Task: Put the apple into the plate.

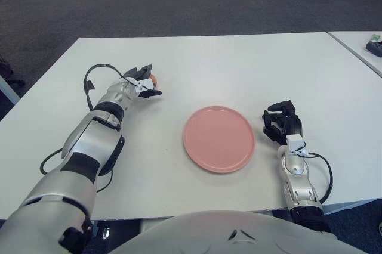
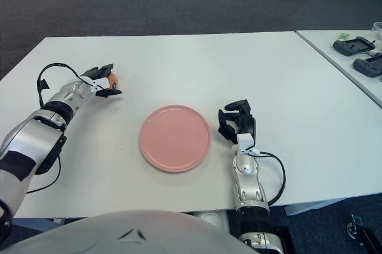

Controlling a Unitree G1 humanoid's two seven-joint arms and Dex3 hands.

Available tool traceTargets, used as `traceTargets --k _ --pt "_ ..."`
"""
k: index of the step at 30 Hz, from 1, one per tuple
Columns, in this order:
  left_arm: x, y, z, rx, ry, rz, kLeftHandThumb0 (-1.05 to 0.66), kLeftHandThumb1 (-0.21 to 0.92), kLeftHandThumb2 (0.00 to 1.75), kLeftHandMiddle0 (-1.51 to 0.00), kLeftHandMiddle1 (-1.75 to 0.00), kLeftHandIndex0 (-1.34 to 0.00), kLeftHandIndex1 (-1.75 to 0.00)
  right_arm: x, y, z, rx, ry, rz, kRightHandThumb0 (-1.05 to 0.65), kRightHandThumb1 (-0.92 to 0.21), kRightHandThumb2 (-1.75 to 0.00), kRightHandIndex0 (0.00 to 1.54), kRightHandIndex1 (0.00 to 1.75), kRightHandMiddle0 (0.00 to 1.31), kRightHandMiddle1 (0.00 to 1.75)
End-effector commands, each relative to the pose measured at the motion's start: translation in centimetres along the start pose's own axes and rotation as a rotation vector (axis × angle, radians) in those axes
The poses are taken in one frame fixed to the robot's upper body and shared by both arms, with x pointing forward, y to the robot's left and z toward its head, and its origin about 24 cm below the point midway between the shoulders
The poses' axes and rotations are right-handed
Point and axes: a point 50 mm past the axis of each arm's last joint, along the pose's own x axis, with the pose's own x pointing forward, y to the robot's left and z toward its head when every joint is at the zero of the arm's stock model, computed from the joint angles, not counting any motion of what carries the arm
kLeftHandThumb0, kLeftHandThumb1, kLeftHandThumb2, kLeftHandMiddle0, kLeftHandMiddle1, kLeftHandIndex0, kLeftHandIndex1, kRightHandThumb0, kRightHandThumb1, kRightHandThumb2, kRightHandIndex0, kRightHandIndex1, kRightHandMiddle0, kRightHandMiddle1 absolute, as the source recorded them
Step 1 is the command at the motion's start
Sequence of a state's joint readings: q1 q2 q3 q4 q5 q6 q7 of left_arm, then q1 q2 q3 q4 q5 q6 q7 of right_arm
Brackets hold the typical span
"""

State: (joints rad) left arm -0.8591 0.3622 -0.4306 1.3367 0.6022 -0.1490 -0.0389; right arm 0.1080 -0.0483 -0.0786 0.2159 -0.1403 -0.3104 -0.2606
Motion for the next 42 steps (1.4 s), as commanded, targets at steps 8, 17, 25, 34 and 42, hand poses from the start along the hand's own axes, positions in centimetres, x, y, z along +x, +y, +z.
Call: traceTargets --k 8,17,25,34,42 --pt "-0.60 -4.65 -1.66 -0.017 0.068 -0.148 -0.86 0.88 0.48 -0.10 -0.83 0.00 -1.10 -0.10 -0.32 -0.02 -0.011 -0.007 0.007 -0.37 -0.72 -0.80 0.63 1.20 0.31 1.75" --pt "-0.61 -4.63 -1.65 -0.065 0.061 -0.108 -0.63 0.53 0.89 -0.25 -1.36 -0.15 -1.68 -0.09 -0.34 0.12 -0.017 -0.003 -0.004 -0.38 -0.71 -0.82 0.65 1.21 0.32 1.75" --pt "-0.65 -4.70 -1.70 -0.093 0.056 -0.105 -0.13 0.34 1.27 -0.57 -1.69 -0.41 -1.74 -0.15 -0.33 0.34 -0.009 -0.022 -0.004 -0.37 -0.72 -0.81 0.64 1.19 0.31 1.75" --pt "-0.64 -4.42 -1.74 -0.091 0.052 -0.101 -0.01 0.13 1.54 -0.75 -1.74 -0.53 -1.73 -0.19 -0.24 0.45 -0.011 -0.016 0.001 -0.37 -0.72 -0.80 0.63 1.16 0.31 1.75" --pt "-0.75 -4.52 -2.30 -0.129 0.087 -0.084 0.00 0.09 1.55 -0.83 -1.65 -0.55 -1.75 -0.27 -0.19 0.53 -0.010 -0.018 0.005 -0.37 -0.75 -0.77 0.61 1.15 0.30 1.75"
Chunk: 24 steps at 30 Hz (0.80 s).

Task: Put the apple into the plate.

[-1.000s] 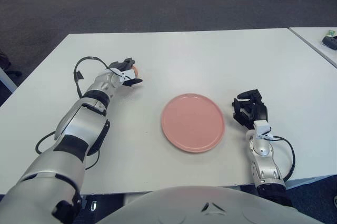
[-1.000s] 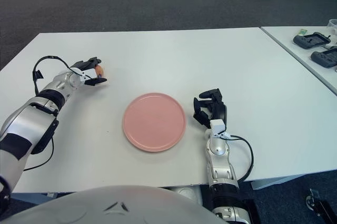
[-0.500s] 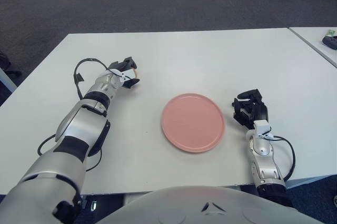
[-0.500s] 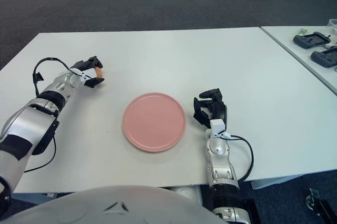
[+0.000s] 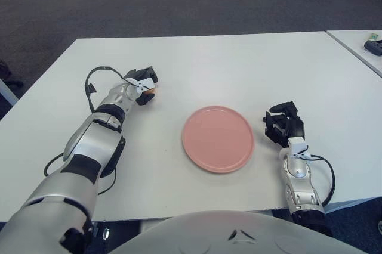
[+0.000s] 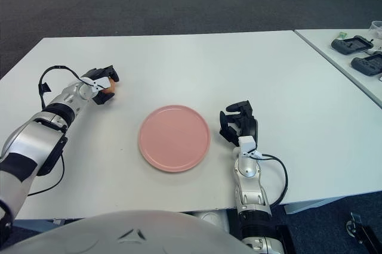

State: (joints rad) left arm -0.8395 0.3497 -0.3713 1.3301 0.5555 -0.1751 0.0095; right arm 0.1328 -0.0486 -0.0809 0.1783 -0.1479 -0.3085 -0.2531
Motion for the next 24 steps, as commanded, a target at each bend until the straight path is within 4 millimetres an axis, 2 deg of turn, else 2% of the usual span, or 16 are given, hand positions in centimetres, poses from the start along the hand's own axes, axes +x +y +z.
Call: traceTargets --k 1,24 --pt "-1.02 -3.98 -2.91 -0.027 0.121 -0.132 0.00 0.09 1.55 -0.83 -1.64 -0.55 -1.75 0.08 0.11 0.26 -0.001 -0.005 0.004 -0.37 -0.75 -0.77 0.61 1.15 0.29 1.75" --pt "-1.06 -3.84 -3.04 -0.118 0.123 -0.106 0.00 0.03 1.62 -0.87 -1.65 -0.59 -1.75 0.21 0.07 0.42 0.002 -0.020 0.005 -0.37 -0.72 -0.81 0.64 1.16 0.32 1.75"
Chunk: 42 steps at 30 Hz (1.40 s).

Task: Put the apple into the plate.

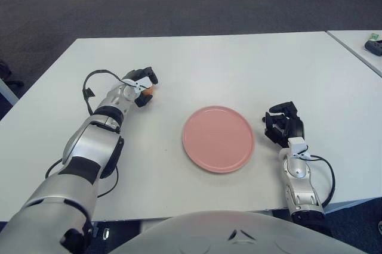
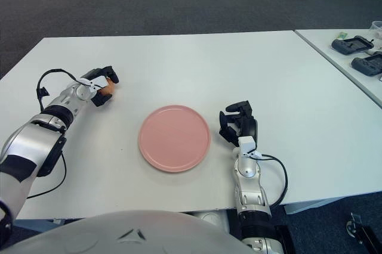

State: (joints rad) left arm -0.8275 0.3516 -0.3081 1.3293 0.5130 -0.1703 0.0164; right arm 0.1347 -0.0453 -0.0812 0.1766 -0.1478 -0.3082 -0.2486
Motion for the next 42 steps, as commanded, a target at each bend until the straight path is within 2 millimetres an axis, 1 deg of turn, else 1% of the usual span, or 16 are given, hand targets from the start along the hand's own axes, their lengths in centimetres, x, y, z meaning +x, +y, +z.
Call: traceTargets --k 1,11,19,25,29,33,37,42 --pt "-1.0 -3.7 -2.8 -0.015 0.108 -0.130 0.00 0.03 1.62 -0.87 -1.65 -0.59 -1.75 0.3 0.0 0.4 -0.001 -0.022 0.001 -0.37 -0.72 -0.81 0.64 1.16 0.31 1.75" --pt "-0.9 -3.4 -2.7 -0.021 0.091 -0.120 0.00 0.03 1.62 -0.86 -1.65 -0.59 -1.75 0.4 0.0 0.5 0.001 -0.023 -0.003 -0.37 -0.72 -0.81 0.64 1.15 0.31 1.75" --pt "-0.8 -2.8 -2.2 -0.059 0.060 -0.104 0.00 0.03 1.62 -0.86 -1.66 -0.59 -1.75 0.4 0.1 0.4 -0.004 -0.025 -0.003 -0.37 -0.73 -0.79 0.63 1.15 0.30 1.75" --pt "-0.4 -1.0 -0.6 -0.138 -0.037 -0.069 0.00 0.02 1.63 -0.86 -1.67 -0.60 -1.75 0.4 0.1 0.4 -0.008 -0.025 -0.002 -0.37 -0.73 -0.79 0.64 1.16 0.30 1.75" --pt "-0.2 0.1 0.7 -0.260 -0.132 -0.050 0.00 0.02 1.63 -0.86 -1.66 -0.60 -1.75 0.5 0.1 0.4 -0.007 -0.020 -0.003 -0.37 -0.73 -0.80 0.64 1.16 0.31 1.75" --pt "-0.3 0.5 1.2 -0.344 -0.184 -0.042 0.00 0.03 1.62 -0.86 -1.67 -0.59 -1.75 0.5 0.1 0.4 -0.003 -0.021 -0.005 -0.37 -0.71 -0.81 0.64 1.16 0.32 1.75" --pt "-0.2 1.3 2.6 -0.405 -0.261 -0.023 0.00 0.05 1.60 -0.85 -1.65 -0.58 -1.75 0.5 0.1 0.4 0.005 -0.027 -0.007 -0.37 -0.72 -0.81 0.64 1.16 0.31 1.75" --pt "-0.2 1.5 3.4 -0.484 -0.320 -0.027 0.00 0.06 1.58 -0.84 -1.64 -0.57 -1.75 0.5 0.1 0.5 0.006 -0.029 -0.006 -0.37 -0.74 -0.78 0.64 1.16 0.30 1.75"
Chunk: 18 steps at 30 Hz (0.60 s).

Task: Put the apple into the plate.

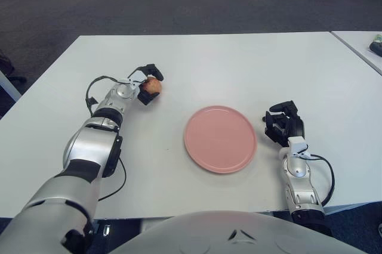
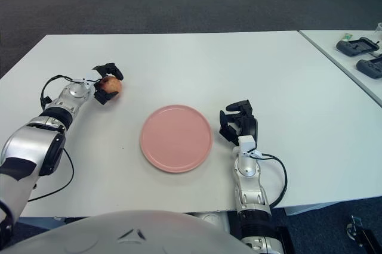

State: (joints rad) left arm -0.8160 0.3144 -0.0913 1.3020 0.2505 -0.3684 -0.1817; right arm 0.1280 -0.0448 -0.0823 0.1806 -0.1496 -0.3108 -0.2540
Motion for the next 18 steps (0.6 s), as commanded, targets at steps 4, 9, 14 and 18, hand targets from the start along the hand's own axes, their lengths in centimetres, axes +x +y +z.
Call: traceTargets --k 4,9,14,18 --pt "0.3 -0.5 2.3 -0.135 -0.171 -0.021 0.00 0.07 1.57 -0.83 -1.64 -0.56 -1.75 0.4 0.1 0.3 -0.009 -0.014 0.001 -0.36 -0.77 -0.74 0.63 1.15 0.28 1.75" --pt "0.3 -1.4 3.9 -0.214 -0.304 -0.058 0.00 0.07 1.57 -0.83 -1.65 -0.56 -1.75 0.4 0.1 0.2 -0.036 0.022 0.000 -0.36 -0.77 -0.74 0.62 1.16 0.28 1.75" --pt "-0.1 -1.7 6.3 -0.204 -0.472 -0.085 0.00 0.07 1.57 -0.83 -1.64 -0.56 -1.75 0.4 0.0 0.2 -0.033 0.032 -0.012 -0.37 -0.74 -0.78 0.64 1.18 0.30 1.75" --pt "-1.0 -2.1 7.4 -0.194 -0.586 -0.135 0.00 0.07 1.56 -0.83 -1.63 -0.57 -1.75 0.4 0.0 0.0 -0.024 0.026 -0.018 -0.37 -0.72 -0.81 0.65 1.20 0.32 1.75"
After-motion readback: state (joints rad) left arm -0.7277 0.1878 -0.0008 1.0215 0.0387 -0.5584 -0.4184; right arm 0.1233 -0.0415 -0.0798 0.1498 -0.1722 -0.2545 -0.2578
